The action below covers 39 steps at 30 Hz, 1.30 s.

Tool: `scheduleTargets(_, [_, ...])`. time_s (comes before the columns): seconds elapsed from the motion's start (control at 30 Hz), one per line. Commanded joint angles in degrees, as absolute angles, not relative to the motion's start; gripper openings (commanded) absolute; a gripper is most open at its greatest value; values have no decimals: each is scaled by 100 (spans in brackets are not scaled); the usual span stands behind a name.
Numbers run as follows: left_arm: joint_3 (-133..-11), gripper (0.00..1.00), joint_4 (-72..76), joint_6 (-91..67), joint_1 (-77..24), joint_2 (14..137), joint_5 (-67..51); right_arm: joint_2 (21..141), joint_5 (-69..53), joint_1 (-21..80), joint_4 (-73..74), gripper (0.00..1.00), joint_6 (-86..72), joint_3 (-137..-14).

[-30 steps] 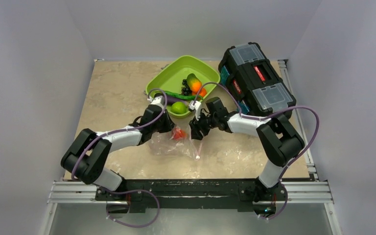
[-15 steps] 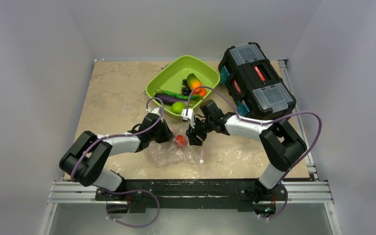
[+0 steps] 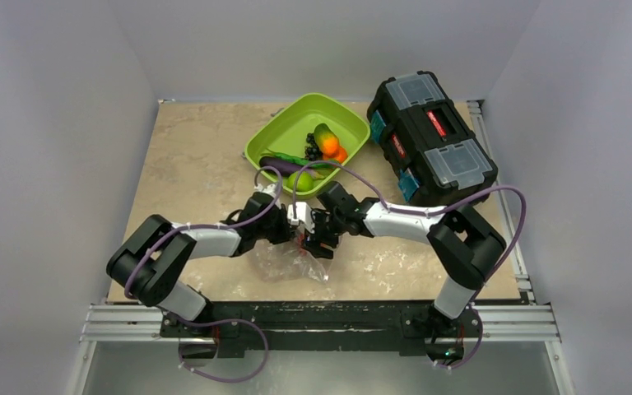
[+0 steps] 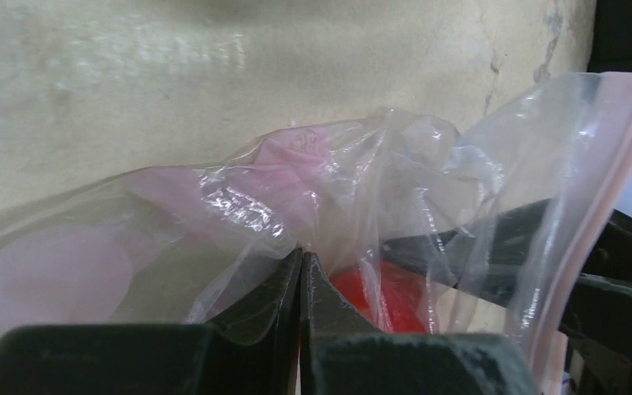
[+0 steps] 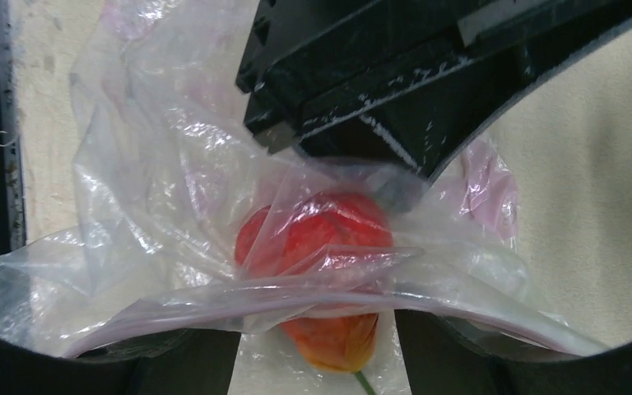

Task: Open the zip-top bag and remove the fake food
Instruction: Pick up the fake fruit from the zipper food storage bag.

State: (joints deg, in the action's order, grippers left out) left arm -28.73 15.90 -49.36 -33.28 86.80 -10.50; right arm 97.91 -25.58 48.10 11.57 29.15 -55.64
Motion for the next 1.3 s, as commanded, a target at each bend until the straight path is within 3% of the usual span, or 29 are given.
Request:
scheduleTargets(0.0, [-2992,0,2162,-5197,-3569,8918,-1392,9879,-2054,4946,937,68,3028,-5735])
scheduleTargets(0.13, [-3058,0,2206,-5282,-3721,8970,-1354,10011,-1791,5194,976,67,3093,-5756])
scheduleTargets(0.2, [-3020,0,2186,-5303,-3731,8898,-1268,10068,-1687,5257,962,61,3069,-5780])
scheduleTargets(0.43, [-2776,0,2013,-5275,-3706,8488,-964,10044,-1507,5286,1016,18,3050,-5803])
scheduleTargets(0.53, [-2715,1,1514,-5046,-3633,8137,-647,9759,-1472,5253,1028,6,3284,-5599])
scheduleTargets(0.93, [-2518,6,471,-4403,-3437,6675,-39,9178,-3684,4554,2676,0,4565,-5876])
scheduleTargets(1.2, [-2072,69,618,-3455,-3444,4767,-1142,9285,-3952,4288,2852,0,4591,-5990])
scheduleTargets(1.27, [-2069,74,423,-3136,-3445,4368,-1593,9305,-4046,4245,2966,0,4680,-6038])
